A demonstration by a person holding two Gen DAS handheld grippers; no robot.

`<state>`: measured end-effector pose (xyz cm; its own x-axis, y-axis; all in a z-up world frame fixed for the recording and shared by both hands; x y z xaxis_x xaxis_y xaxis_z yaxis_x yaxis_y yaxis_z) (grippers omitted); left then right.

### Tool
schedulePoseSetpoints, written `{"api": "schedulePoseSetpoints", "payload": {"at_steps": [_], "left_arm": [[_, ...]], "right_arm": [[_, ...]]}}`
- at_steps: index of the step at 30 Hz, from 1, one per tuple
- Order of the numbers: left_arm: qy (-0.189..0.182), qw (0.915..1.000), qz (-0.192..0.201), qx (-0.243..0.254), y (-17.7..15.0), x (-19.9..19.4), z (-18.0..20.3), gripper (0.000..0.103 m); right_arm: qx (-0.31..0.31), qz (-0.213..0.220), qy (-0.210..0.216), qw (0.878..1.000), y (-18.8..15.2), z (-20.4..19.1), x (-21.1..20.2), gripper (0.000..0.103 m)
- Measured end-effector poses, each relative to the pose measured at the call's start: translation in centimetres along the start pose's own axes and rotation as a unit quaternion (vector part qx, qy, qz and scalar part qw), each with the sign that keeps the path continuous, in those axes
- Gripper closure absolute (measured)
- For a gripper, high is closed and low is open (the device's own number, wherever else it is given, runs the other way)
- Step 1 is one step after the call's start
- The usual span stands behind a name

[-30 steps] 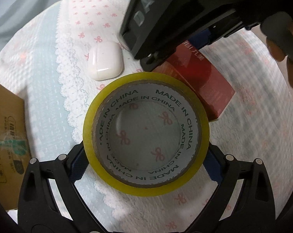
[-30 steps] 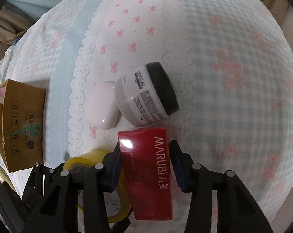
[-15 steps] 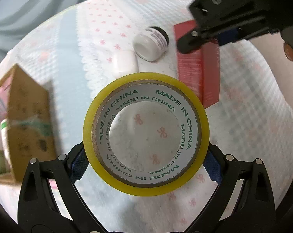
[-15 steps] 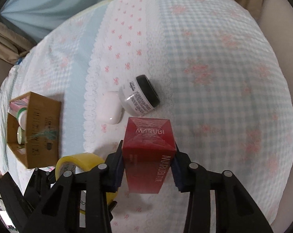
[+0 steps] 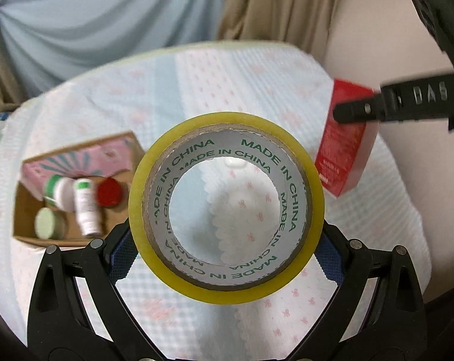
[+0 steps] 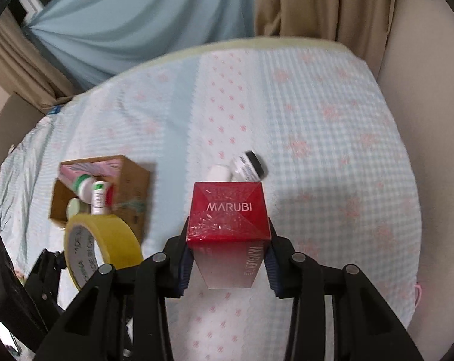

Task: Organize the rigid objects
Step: 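Carry the tape and red box into the cardboard box and open both tools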

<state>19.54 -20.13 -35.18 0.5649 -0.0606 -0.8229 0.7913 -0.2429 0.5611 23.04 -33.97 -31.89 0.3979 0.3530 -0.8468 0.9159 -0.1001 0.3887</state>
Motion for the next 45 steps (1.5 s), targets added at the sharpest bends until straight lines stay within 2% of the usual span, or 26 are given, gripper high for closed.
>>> {"api": "schedulePoseSetpoints", "payload": {"at_steps": [10,16,22,28,34,39,45], "left_arm": [[0.034,0.9980,0.034,-0.040,2.9,-9.4,-6.8,0.006],[0.041,0.9954,0.036,-0.078,3.4,-11.7,-12.2,0.006],[0.052,0.9940,0.036,-0.089,3.2,-12.0,-18.2,0.006],[0.051,0.9947,0.022,-0.086,3.6,-9.4,-25.2,0.006],[0.042,0.9977,0.005,-0.052,3.8,-5.1,-31.1,0.006],[0.032,0.9985,-0.017,-0.042,3.7,-0.9,-34.5,0.006],[0.027,0.9976,-0.052,-0.037,2.7,4.4,-36.5,0.006]], "right_arm": [[-0.049,0.044,0.039,0.997,0.3,-8.6,-6.8,0.066],[-0.067,0.049,0.053,0.995,0.8,-13.7,-8.1,0.066],[-0.074,0.047,0.058,0.994,1.6,-18.5,-6.3,0.066],[-0.053,0.039,0.065,0.996,2.7,-23.3,-2.0,0.066],[-0.008,0.028,0.060,0.998,3.4,-26.7,3.7,0.066],[0.023,0.018,0.044,0.999,3.4,-27.7,7.6,0.066],[0.044,-0.008,0.021,0.999,2.9,-26.7,11.8,0.066]]}}
Point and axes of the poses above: each gripper's, at about its wrist camera, not at the fingertips, and x roughly the way its jaws point, z to its right, y to its top, the point moved 8 cm from there along x, roughly the way its jaws point, and after that the axes turned 10 degrees about y, right-handed, at the moved point
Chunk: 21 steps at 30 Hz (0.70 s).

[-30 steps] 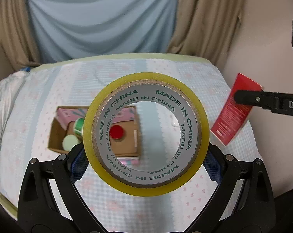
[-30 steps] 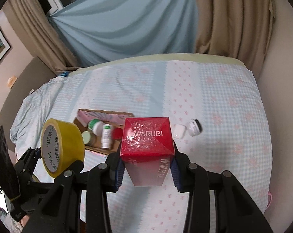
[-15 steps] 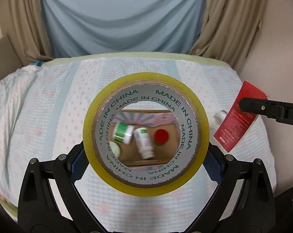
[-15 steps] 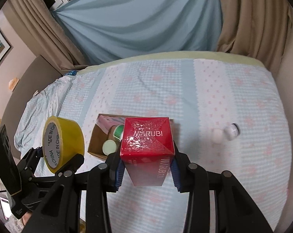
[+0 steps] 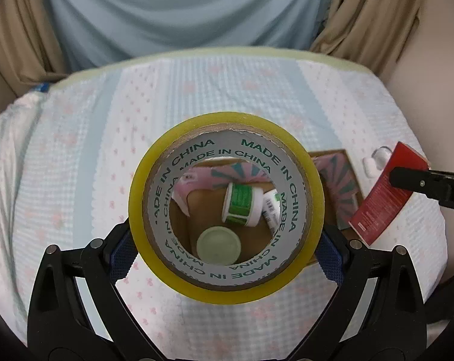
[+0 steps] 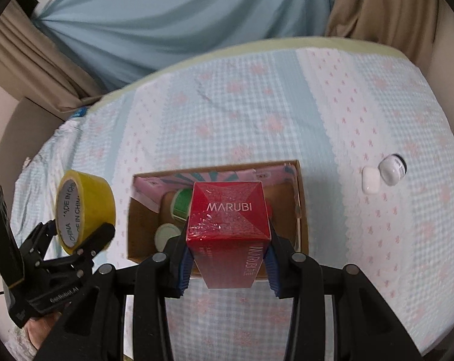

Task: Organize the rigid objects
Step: 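Carry the tape and red box into the cardboard box and open both tools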

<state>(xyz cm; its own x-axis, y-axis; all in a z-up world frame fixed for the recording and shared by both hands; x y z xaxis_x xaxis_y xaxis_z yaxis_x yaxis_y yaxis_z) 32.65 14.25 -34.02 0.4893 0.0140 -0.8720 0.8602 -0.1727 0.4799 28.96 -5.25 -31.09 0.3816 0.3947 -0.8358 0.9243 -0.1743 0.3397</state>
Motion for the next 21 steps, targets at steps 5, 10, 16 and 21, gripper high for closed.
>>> {"api": "schedulePoseSetpoints", "payload": {"at_steps": [5,10,16,21], "left_arm": [[0.008,0.9995,-0.030,0.004,-1.3,4.5,-0.2,0.006],[0.015,0.9977,-0.065,0.013,-3.0,8.3,0.3,0.006],[0.019,0.9952,-0.090,0.033,-3.4,10.9,1.1,0.006],[0.004,0.9924,-0.117,0.036,-3.3,12.6,1.8,0.006]], "right_arm": [[0.016,-0.023,-0.015,0.999,-0.5,2.3,3.4,0.066],[0.040,-0.046,-0.026,0.998,-1.3,4.8,6.3,0.066],[0.033,-0.056,-0.035,0.997,-1.5,5.5,8.1,0.065],[0.037,-0.076,-0.018,0.996,-1.6,5.4,9.9,0.061]]}}
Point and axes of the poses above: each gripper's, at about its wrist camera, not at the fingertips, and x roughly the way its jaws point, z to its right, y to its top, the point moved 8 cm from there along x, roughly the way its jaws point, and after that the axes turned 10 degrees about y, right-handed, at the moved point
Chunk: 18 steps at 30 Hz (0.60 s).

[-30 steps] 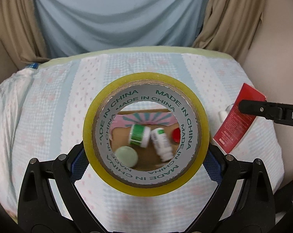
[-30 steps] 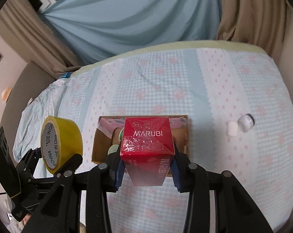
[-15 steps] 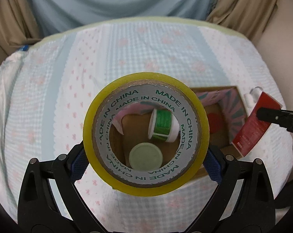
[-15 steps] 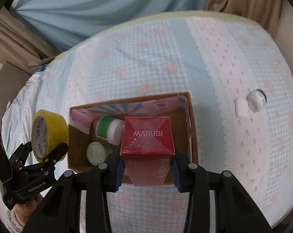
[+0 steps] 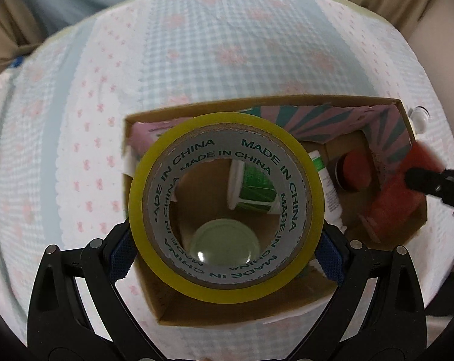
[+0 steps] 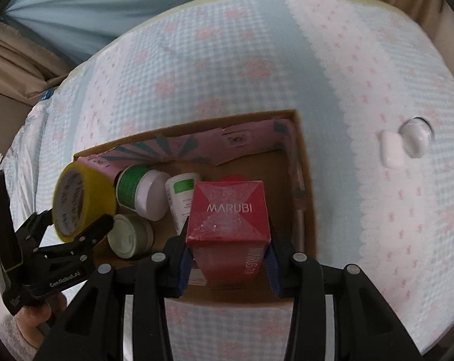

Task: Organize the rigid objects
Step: 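Carry the tape and red box into the cardboard box and open both tools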

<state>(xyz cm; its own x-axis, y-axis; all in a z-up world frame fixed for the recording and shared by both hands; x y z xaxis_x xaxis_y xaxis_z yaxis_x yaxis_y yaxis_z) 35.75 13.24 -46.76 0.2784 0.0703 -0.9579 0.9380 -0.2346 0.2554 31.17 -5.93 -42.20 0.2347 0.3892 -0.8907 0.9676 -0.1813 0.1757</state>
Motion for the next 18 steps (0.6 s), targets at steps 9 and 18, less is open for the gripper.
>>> {"api": "schedulePoseSetpoints", "payload": {"at_steps": [9,18], "left_arm": [[0.000,0.9997,0.006,-0.025,-0.5,-1.9,-1.1,0.000],[0.009,0.9984,0.017,-0.054,-2.2,-4.5,-3.1,0.000]], "right_arm": [[-0.003,0.002,0.014,1.000,-1.3,-0.3,0.0,0.000],[-0.013,0.018,0.018,1.000,-2.5,-1.4,-2.0,0.000]]}}
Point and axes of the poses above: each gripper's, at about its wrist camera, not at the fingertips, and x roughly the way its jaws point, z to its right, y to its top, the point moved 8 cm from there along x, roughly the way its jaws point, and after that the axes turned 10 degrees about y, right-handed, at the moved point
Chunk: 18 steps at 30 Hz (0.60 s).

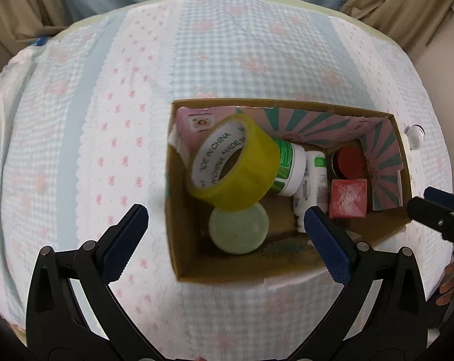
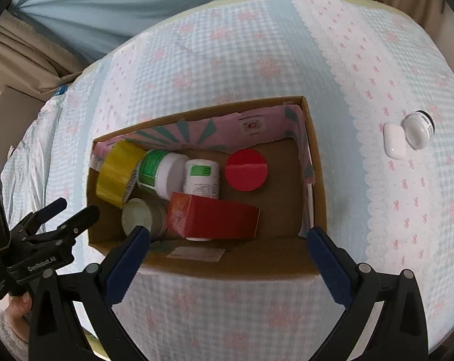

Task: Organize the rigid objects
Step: 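Carry the tape and red box into the cardboard box and open both tools, then lift both tools out and move toward the white case and white jar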

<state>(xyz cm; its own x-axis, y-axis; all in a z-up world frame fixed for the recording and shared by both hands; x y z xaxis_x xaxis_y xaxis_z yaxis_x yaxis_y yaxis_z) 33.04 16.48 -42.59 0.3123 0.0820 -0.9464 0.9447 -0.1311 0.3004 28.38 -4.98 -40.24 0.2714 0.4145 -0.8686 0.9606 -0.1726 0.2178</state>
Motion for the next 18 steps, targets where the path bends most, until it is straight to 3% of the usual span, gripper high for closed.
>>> {"api": "schedulePoseSetpoints", "payload": {"at_steps": [18], "left_arm": [[0.009,0.9961,0.075,-0.046,-2.8,-13.3,-0.6,0.000]], "right_arm": [[-0.046,0.063,-0.006,0.997,-4.0,-3.6,-11.5,0.000]]}}
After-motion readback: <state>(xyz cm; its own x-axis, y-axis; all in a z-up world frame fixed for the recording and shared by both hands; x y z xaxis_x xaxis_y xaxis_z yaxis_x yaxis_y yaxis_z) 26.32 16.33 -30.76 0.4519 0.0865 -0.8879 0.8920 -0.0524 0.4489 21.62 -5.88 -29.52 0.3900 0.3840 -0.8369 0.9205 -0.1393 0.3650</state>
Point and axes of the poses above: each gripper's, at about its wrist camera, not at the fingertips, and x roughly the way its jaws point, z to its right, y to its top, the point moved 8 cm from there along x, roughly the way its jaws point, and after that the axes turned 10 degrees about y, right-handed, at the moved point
